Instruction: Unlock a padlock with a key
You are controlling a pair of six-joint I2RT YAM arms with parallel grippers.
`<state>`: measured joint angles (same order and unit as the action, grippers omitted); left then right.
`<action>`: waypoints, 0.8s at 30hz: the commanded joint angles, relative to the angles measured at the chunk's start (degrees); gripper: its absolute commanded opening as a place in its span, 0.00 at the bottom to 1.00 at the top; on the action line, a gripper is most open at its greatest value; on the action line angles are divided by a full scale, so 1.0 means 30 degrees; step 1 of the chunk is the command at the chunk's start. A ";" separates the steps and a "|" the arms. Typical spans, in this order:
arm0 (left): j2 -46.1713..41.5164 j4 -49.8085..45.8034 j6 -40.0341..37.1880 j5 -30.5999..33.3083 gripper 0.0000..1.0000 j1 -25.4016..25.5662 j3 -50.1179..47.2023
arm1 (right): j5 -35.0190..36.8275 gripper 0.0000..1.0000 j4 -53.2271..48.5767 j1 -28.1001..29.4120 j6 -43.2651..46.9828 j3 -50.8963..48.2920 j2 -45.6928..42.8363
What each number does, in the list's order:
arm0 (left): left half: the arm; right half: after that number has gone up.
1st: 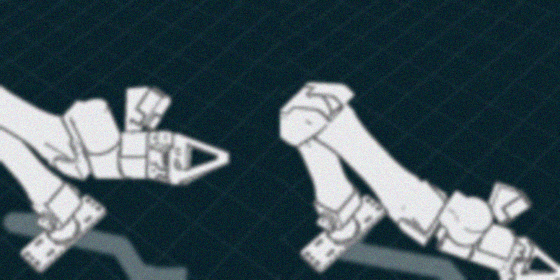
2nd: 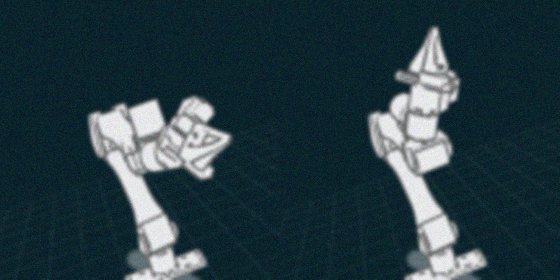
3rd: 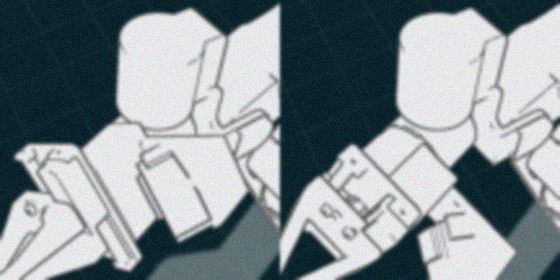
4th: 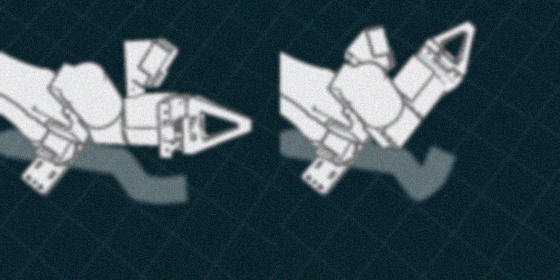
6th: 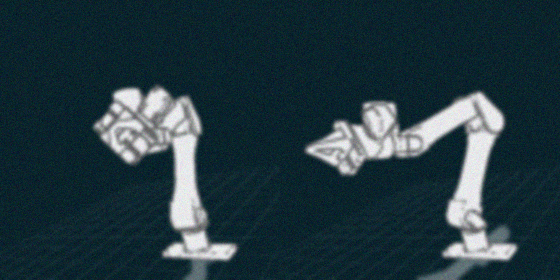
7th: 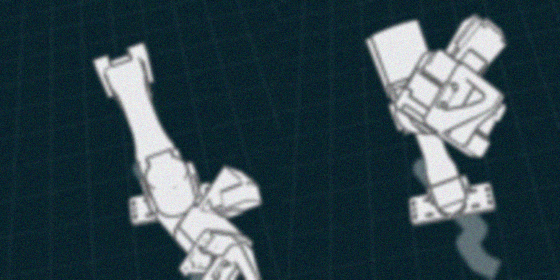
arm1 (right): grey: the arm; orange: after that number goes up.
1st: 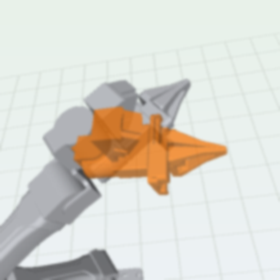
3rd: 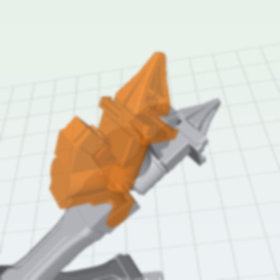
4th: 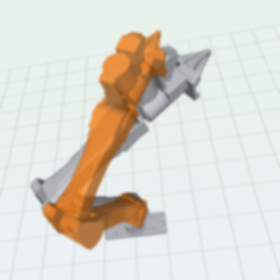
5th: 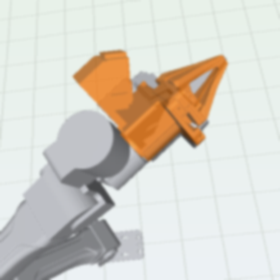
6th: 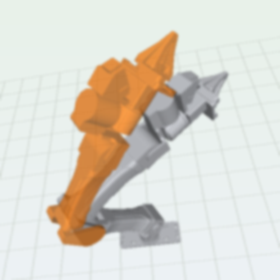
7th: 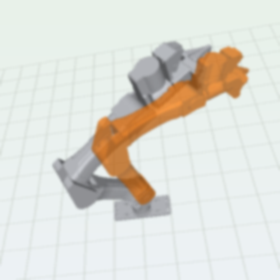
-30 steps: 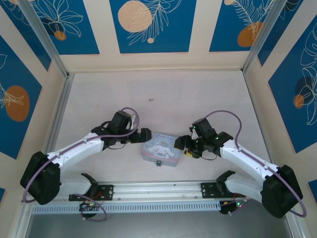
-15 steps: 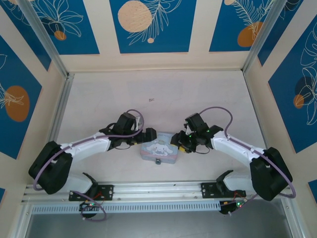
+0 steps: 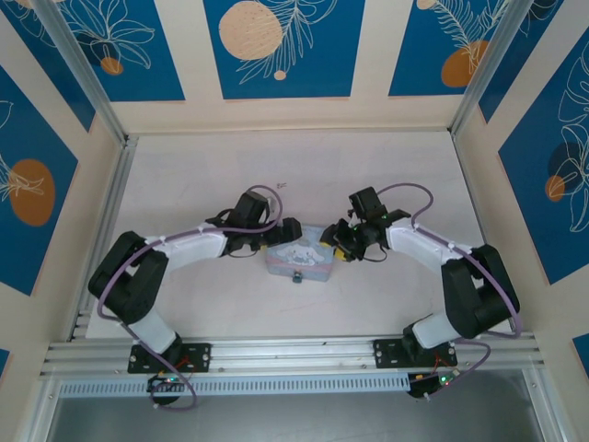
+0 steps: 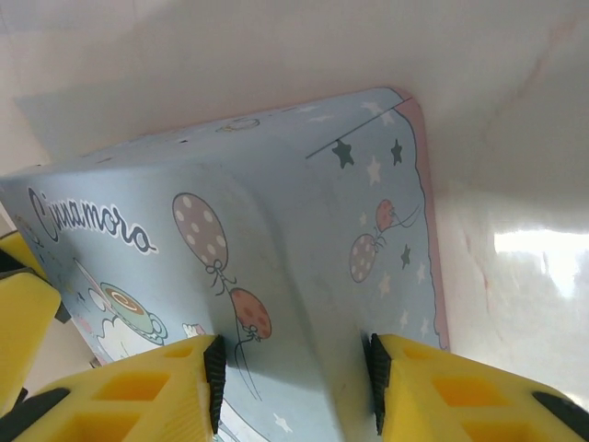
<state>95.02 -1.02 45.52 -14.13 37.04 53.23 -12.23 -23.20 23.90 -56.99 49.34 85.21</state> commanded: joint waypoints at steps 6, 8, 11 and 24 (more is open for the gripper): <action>0.2173 0.0555 -0.0159 -0.1420 1.00 0.0198 0.2511 | -0.1812 0.50 0.2089 -0.0647 0.0101 0.3319 0.4094; 0.2323 0.0573 -0.0050 -0.1267 1.00 0.0181 0.2584 | -0.2128 0.53 0.2284 -0.0756 0.0123 0.3786 0.4763; 0.2355 0.0690 0.0160 -0.1179 1.00 0.0158 0.2467 | -0.2172 0.58 0.2313 -0.0818 0.0079 0.4300 0.5325; -0.0081 -0.0516 0.0274 0.1474 1.00 -0.0899 0.1081 | -0.0678 0.98 0.2460 -0.1688 0.0338 0.3175 0.3033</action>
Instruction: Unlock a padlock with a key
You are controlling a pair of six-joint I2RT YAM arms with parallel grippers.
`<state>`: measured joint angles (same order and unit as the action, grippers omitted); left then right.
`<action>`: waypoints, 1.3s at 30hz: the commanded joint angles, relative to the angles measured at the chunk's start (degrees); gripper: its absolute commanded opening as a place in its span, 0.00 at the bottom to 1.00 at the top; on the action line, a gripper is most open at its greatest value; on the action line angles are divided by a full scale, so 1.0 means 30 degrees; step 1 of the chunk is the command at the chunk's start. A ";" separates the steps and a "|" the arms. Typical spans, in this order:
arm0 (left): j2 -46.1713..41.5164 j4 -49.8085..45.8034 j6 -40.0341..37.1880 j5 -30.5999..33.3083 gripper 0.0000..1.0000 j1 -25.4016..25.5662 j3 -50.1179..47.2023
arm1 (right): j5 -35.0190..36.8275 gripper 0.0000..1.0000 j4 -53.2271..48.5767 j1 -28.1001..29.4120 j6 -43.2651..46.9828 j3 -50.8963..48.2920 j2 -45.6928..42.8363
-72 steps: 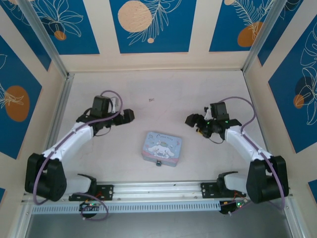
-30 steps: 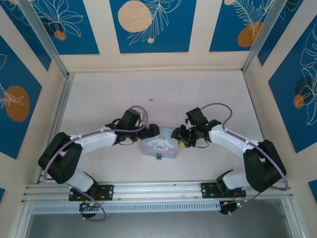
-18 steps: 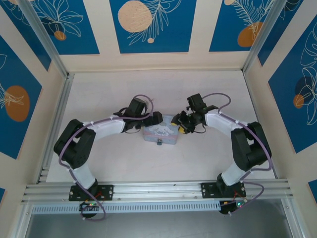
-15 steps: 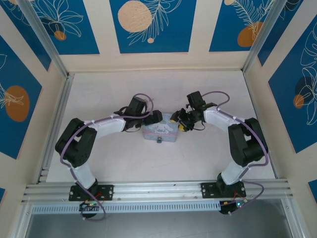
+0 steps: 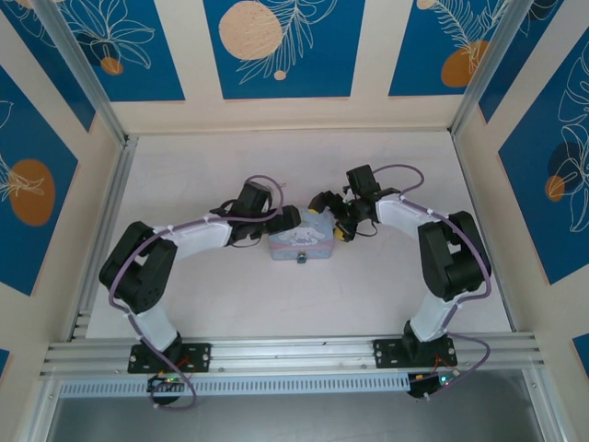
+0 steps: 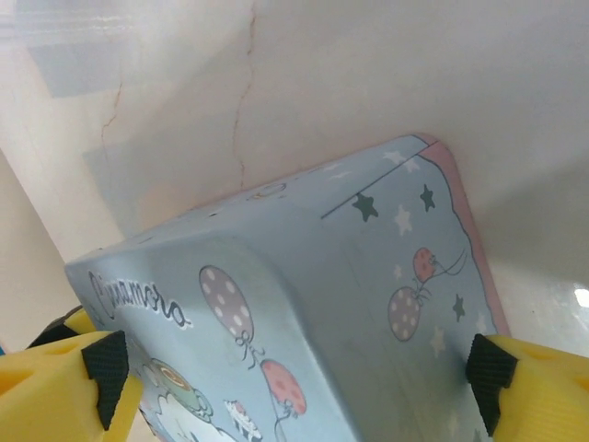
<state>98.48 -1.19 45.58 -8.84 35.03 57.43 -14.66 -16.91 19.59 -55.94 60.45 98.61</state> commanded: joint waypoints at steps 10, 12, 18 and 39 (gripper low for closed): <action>-0.3321 -0.3871 -0.1553 0.0959 1.00 -0.2780 0.0928 | 0.1432 0.95 -0.1462 -0.0703 0.1130 -0.0117 -0.3713; -0.2741 -0.5663 -0.2751 0.1544 1.00 -0.2996 0.2468 | 0.1716 0.94 -0.1789 -0.0598 0.1535 -0.0097 -0.4002; 0.0524 -1.0016 -0.6057 0.3670 1.00 -0.3023 0.7493 | 0.2336 0.88 -0.2068 -0.0510 0.2240 -0.0607 -0.4324; 0.1238 -1.1089 -0.5971 0.2068 1.00 -0.5169 0.9598 | 0.1842 0.65 -0.1367 0.4361 0.0037 0.3578 0.1756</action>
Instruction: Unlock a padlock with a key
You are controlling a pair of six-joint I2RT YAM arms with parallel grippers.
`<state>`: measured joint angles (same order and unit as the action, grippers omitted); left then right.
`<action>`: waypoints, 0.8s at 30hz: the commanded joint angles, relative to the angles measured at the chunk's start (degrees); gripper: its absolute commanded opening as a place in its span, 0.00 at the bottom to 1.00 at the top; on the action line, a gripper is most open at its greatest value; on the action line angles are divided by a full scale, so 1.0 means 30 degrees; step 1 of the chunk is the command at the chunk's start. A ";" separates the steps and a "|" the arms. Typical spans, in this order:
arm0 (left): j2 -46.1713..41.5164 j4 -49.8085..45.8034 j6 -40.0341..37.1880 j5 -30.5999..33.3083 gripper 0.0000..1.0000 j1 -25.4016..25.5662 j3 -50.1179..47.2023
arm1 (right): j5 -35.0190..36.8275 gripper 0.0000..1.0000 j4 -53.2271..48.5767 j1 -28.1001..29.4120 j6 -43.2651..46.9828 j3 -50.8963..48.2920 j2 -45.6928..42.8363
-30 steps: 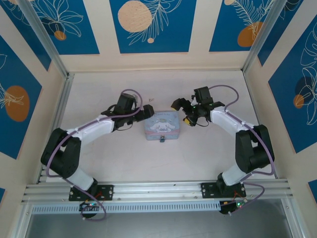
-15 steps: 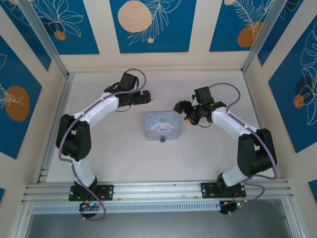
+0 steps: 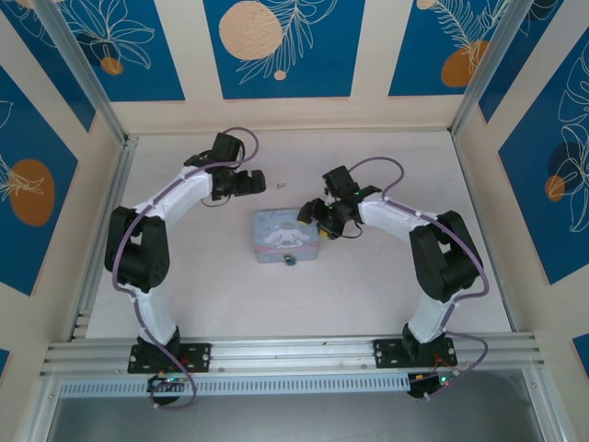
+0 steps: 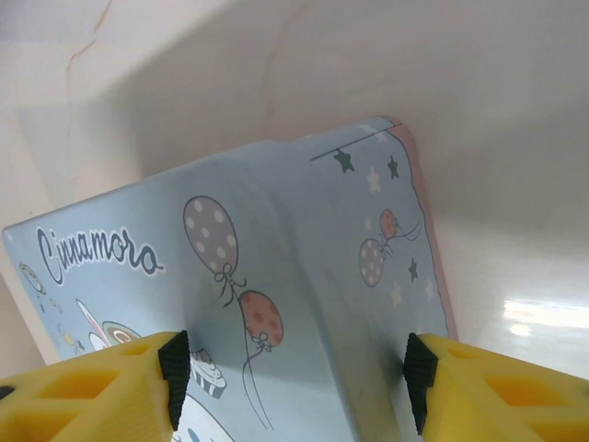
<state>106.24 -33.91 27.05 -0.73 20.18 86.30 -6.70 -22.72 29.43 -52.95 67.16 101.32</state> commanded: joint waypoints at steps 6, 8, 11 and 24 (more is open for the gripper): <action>-0.1603 -0.0410 0.0112 -0.0882 1.00 -0.0398 0.0086 | -0.0966 0.77 0.0308 0.2505 -0.0618 0.4272 0.2491; -0.1617 -0.0610 -0.0036 -0.0869 1.00 -0.0395 0.0149 | 0.0143 0.80 -0.0189 0.2247 -0.0589 0.4185 0.1988; -0.1800 -0.0737 -0.0117 -0.0782 1.00 -0.0450 -0.0035 | 0.0884 0.80 -0.0787 0.1356 -0.0431 0.4212 0.1479; -0.1792 -0.0404 -0.0687 -0.2189 1.00 -0.0804 -0.0068 | 0.3944 0.71 -0.6184 -0.0345 0.2534 1.1772 0.5585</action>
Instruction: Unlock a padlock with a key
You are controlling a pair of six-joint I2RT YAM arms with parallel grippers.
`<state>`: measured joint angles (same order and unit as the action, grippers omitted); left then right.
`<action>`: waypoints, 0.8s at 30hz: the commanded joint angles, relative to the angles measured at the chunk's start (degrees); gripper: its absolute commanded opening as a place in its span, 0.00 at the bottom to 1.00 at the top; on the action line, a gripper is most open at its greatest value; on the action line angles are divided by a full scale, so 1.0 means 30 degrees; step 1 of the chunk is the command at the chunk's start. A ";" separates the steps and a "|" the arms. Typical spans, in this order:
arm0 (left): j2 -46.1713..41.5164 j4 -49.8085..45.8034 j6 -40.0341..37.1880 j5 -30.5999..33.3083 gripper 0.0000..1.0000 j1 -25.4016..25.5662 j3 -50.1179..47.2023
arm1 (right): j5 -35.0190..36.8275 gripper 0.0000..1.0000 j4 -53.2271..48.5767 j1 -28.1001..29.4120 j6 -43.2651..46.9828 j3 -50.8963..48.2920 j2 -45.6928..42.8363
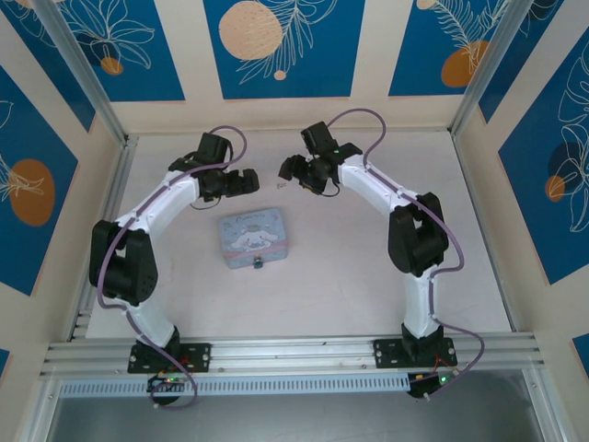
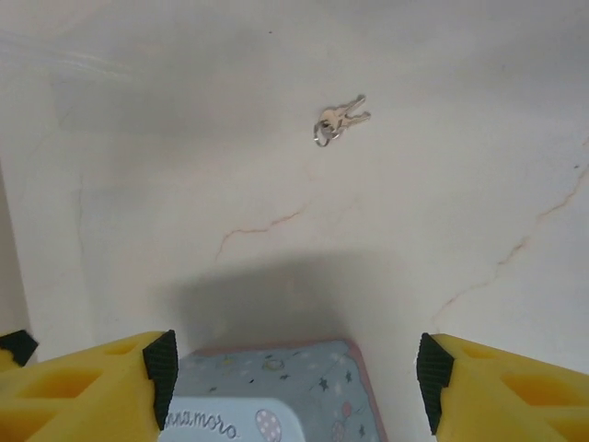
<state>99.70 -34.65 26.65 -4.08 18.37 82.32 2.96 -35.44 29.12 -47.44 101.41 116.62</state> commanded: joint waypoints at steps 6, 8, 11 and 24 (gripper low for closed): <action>0.3900 -0.0587 -0.0168 -0.3729 1.00 -0.0004 0.5106 | -0.0529 0.69 -0.0612 -0.1733 0.0020 -0.1786 -0.0760; 0.5403 -0.0858 0.0199 -0.4287 1.00 0.0213 0.6743 | -0.0997 0.69 0.0127 -0.2250 -0.0161 -0.3086 -0.1569; 0.7605 -0.1390 0.0674 -0.4617 1.00 0.0685 0.9253 | -0.1629 0.69 0.1066 -0.3051 -0.0456 -0.4978 -0.2804; 1.4726 -0.2011 0.3961 -0.4855 1.00 0.2276 1.7069 | -0.4482 0.69 0.4108 -0.5976 -0.1618 -1.1297 -0.7175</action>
<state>141.47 -38.87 35.14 -17.58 24.45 129.23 -6.74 -25.21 11.79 -51.09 68.99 97.08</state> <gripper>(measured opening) 0.999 0.693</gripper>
